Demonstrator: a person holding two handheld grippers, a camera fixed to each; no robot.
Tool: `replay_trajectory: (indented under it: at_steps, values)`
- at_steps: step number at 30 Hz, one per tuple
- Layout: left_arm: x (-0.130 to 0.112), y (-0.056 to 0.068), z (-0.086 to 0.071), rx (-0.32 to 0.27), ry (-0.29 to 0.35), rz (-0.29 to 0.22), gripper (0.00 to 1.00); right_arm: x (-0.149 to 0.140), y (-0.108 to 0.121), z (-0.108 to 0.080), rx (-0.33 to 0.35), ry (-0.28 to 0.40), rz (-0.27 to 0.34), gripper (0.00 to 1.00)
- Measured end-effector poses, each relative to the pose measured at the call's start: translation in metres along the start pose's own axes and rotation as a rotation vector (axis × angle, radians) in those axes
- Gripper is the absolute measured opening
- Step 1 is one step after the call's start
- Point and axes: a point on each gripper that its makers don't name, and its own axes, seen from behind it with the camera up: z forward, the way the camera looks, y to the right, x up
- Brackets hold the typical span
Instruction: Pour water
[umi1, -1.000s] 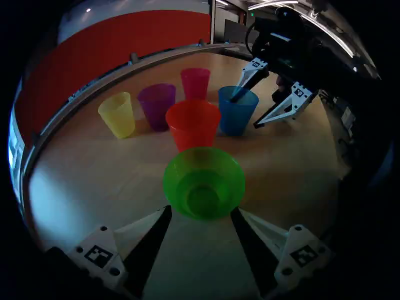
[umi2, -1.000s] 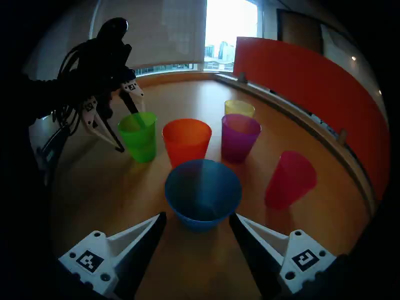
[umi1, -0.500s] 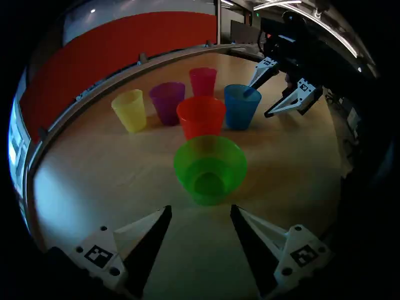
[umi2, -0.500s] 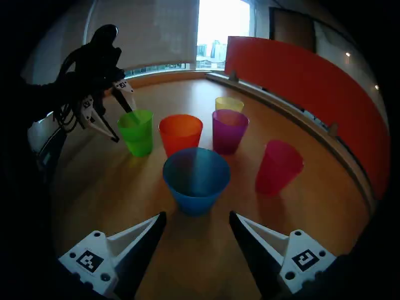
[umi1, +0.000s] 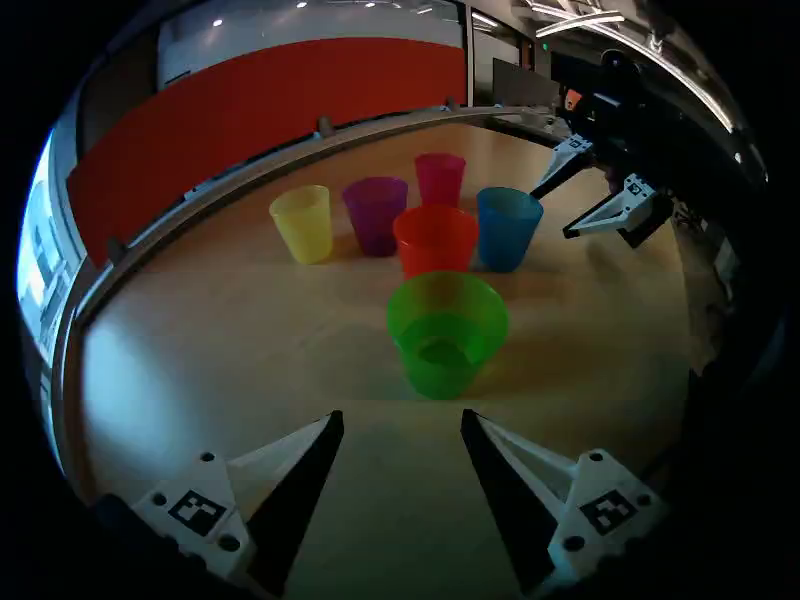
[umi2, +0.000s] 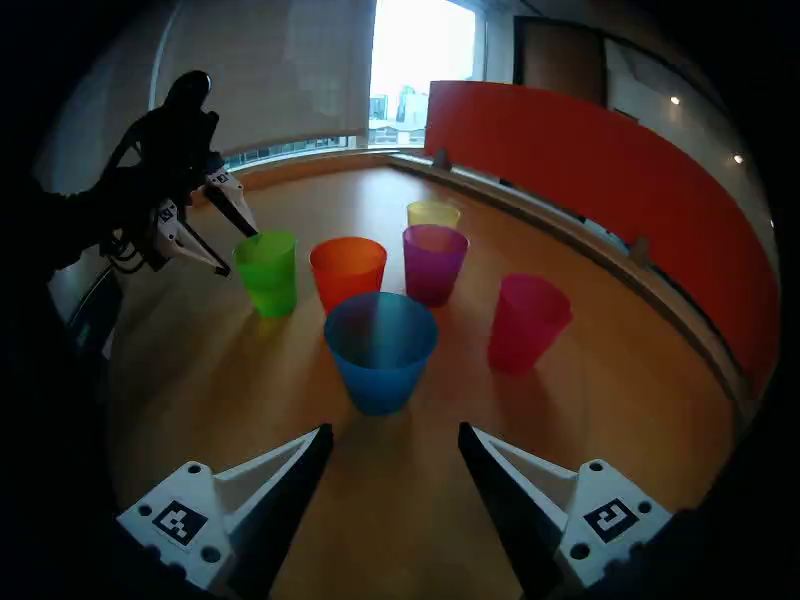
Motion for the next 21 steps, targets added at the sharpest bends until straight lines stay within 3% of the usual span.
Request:
replay_trajectory:
  at_steps: [12,21]
  values:
    - [0.018,-0.028,-0.026,0.133,0.125,-0.14,0.87,-0.007,0.014,-0.023,-0.127,0.021,0.081,0.97]
    - [0.027,-0.045,-0.045,0.258,0.212,-0.166,0.87,-0.005,0.034,-0.044,-0.248,0.062,0.11,0.97]
